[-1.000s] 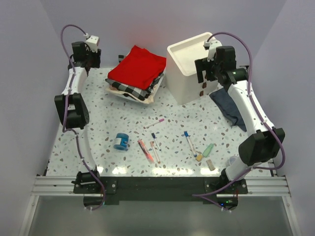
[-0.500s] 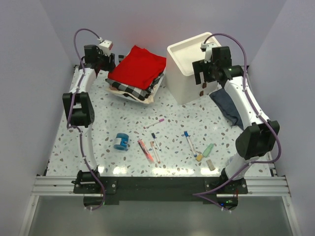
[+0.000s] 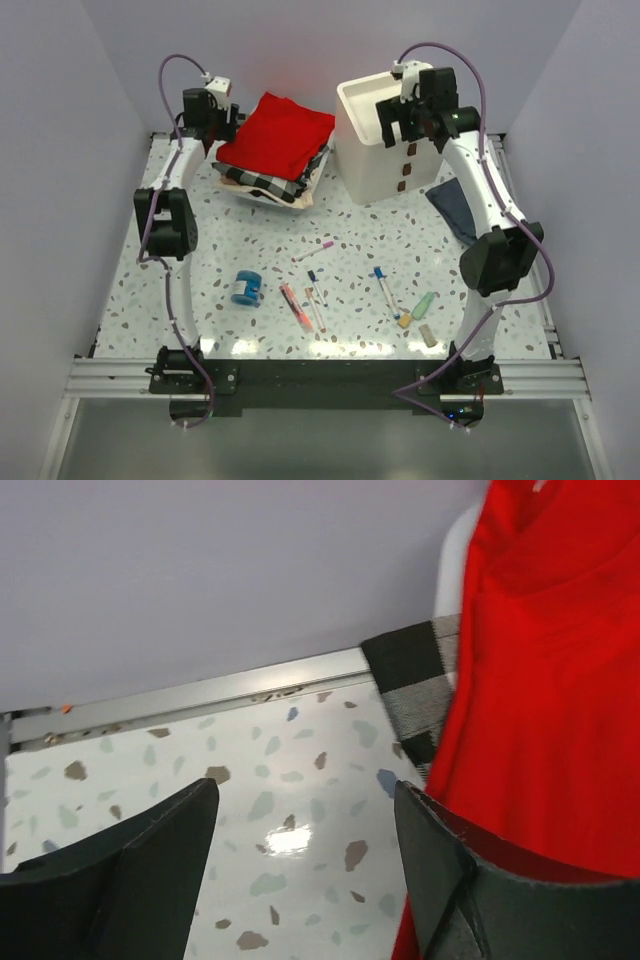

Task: Sort the stationery into containers
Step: Move the storage box to the center of the board.

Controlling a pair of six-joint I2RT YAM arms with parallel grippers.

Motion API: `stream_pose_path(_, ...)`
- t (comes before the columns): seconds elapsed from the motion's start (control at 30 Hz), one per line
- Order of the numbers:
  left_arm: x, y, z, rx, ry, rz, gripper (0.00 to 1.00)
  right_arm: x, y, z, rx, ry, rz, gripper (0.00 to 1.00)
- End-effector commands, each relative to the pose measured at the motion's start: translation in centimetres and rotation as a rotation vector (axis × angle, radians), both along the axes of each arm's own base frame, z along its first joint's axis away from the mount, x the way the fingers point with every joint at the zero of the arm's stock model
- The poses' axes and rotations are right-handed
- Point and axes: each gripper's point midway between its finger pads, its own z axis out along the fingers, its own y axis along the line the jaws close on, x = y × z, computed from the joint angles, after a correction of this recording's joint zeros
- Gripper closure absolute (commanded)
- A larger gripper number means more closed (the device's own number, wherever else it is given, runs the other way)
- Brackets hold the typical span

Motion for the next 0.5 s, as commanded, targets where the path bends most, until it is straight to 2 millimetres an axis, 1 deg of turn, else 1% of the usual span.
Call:
stream_pose_path(0.0,0.1,4.5,7.9,0.065,-0.159,0.171,0.24,-0.5,5.2,3.9,0.050,-0.107,0.192,0.01)
stream_pose_path(0.03,-0.2,5.1,7.5,0.066,-0.145,0.180,0.24,-0.9,6.1,3.7,0.051,-0.097,0.231,0.01)
stream_pose_path(0.07,-0.5,5.4,7.5,0.068,-0.142,0.186,0.24,-1.3,7.5,3.3,0.048,-0.090,0.268,0.01)
stream_pose_path(0.1,-0.8,5.6,8.2,0.069,-0.149,0.192,0.24,-1.6,8.3,2.9,0.044,-0.084,0.293,0.01)
stream_pose_path(0.13,-1.0,5.9,8.0,0.070,-0.141,0.197,0.24,-1.6,9.0,2.7,0.047,-0.086,0.306,0.01)
stream_pose_path(0.17,-1.2,6.1,8.2,0.069,-0.143,0.201,0.24,-1.6,10.1,2.1,0.050,-0.078,0.320,0.01)
stream_pose_path(0.2,-1.4,6.2,8.8,0.069,-0.150,0.203,0.24,-1.5,10.7,2.1,0.067,-0.077,0.317,0.01)
stream_pose_path(0.23,-1.6,6.2,8.7,0.067,-0.146,0.203,0.24,-1.1,11.1,1.9,0.072,-0.081,0.307,0.01)
stream_pose_path(0.27,-1.8,6.3,9.0,0.069,-0.149,0.204,0.24,-0.6,11.9,0.7,0.064,-0.063,0.299,0.01)
stream_pose_path(0.3,-2.0,6.2,9.7,0.064,-0.157,0.203,0.24,0.1,12.2,1.3,0.070,-0.082,0.276,0.01)
stream_pose_path(0.37,-2.2,6.2,10.0,0.060,-0.158,0.201,0.24,0.9,12.1,0.9,0.042,-0.077,0.227,0.02)
stream_pose_path(0.4,-2.4,6.1,10.5,0.057,-0.164,0.199,0.24,1.6,12.1,0.4,0.040,-0.078,0.204,0.02)
stream_pose_path(0.47,-2.6,6.1,11.0,0.048,-0.171,0.200,0.24,2.2,12.0,0.5,0.033,-0.095,0.182,0.03)
